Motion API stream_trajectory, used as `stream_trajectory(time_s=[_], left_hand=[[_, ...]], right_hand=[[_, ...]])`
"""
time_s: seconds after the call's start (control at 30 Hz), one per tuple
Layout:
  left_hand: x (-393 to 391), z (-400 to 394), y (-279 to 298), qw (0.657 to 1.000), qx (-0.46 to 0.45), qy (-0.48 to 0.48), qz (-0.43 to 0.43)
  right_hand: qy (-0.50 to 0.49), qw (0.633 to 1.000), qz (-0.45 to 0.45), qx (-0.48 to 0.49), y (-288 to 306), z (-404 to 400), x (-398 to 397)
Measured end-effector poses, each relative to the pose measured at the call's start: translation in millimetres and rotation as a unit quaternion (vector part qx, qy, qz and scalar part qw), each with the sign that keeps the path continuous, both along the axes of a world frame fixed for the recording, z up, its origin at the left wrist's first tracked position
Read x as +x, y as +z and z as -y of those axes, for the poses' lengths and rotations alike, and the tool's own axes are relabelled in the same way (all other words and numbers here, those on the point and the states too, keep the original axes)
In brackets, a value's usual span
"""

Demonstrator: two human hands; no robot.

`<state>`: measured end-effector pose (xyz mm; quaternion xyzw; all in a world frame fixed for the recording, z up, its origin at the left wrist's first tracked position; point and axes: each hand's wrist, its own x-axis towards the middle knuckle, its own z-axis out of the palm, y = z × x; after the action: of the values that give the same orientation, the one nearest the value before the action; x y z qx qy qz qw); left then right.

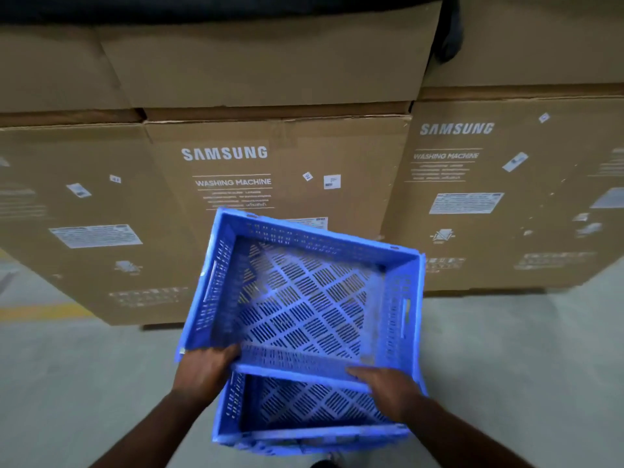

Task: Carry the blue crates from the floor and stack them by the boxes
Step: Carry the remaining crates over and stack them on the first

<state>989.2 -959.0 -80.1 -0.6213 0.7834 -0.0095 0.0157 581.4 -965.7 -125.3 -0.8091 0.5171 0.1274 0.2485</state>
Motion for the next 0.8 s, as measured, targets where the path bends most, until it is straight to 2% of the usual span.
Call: stream_trajectory(time_s=[0.07, 0.13, 0.23, 0.37, 0.47, 0.67, 0.8], left_hand=[[-7, -3, -5, 1.0, -0.015, -0.011, -0.016], [-18, 0, -1, 1.0, -0.008, -0.029, 0.002], [-28, 8, 12, 1.0, 0.01, -0.016, 0.021], [-22, 10, 22, 0.998, 0.025, 0.036, -0.044], [-23, -8, 19, 0.998, 0.016, 0.021, -0.064], [-53, -20, 13, 0.998, 0.056, 0.008, -0.039], [-14, -14, 16, 0.997, 0.04, 0.023, -0.069]], right_hand=[[-0.026, 0.993, 0.037, -0.11, -5, -15, -10], [-0.076, 0.972, 0.071, -0.209, 7, -26, -29], [-0.132, 0.953, 0.059, -0.265, 49, -19, -43], [-0.125, 0.932, 0.066, -0.333, 88, -7, -36], [-0.137, 0.932, 0.074, -0.327, 87, -5, -39], [-0.172, 0.952, 0.004, -0.251, 62, -10, -53], [-0.135, 0.958, -0.019, -0.254, 76, -17, -32]])
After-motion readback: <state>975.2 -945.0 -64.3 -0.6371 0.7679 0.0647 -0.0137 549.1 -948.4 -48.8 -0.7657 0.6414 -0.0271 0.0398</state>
